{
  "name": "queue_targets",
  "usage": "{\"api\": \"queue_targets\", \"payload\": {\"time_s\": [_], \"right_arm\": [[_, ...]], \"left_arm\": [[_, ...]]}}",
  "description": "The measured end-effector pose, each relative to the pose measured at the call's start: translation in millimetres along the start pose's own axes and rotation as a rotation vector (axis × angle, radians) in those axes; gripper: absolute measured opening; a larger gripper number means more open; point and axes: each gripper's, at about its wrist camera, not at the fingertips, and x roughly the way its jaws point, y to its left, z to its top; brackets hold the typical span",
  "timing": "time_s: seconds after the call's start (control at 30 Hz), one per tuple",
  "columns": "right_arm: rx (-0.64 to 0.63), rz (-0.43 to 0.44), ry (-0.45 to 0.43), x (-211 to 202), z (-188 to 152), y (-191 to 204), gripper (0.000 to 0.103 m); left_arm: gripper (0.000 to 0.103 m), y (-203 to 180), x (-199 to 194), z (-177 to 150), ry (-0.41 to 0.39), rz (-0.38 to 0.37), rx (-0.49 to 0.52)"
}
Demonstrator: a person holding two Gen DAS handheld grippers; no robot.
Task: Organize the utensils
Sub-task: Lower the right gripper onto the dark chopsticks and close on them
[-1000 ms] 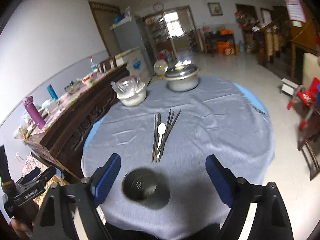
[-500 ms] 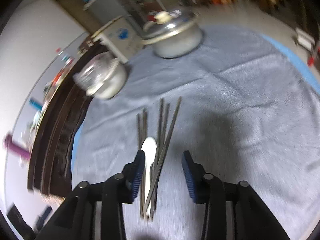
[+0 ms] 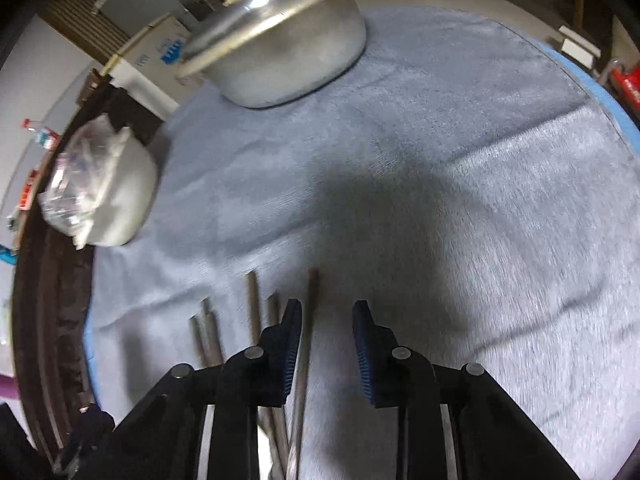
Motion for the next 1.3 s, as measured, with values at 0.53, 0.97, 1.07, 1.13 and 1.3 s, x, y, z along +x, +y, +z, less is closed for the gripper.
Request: {"api": "queue_targets", "payload": {"time_s": [0.53, 0.97, 1.07, 1.13, 1.3], "right_arm": [[-0.224, -0.13, -0.067, 0.4, -5.1, 2.3, 0.001], [-0.124, 0.085, -0.02, -1.2, 6.1, 2.8, 0.022], [-0.131, 0.006, -0.021, 2.0, 4.2, 10.6, 0.027], [-0.148, -0.049, 0.002, 7.0, 0.3, 15.1, 0.027], [-0.323, -0.263, -0.038, 15.6, -8.1, 44.1, 0.014]], "left_arm": [[0.058, -60.4, 91.3, 44.7, 0.171, -0.096, -0.024], [0.01, -87.9, 104.7, 51.7, 0.098, 0.026, 0.093], [0.009, -85.5, 105.9, 50.8, 0.098, 0.005, 0.116], [0.009, -80.9, 104.9, 49.7, 0.116, -0.014, 0.121], [0.009, -70.6, 99.3, 44.4, 0.169, -0.048, 0.094]]}}
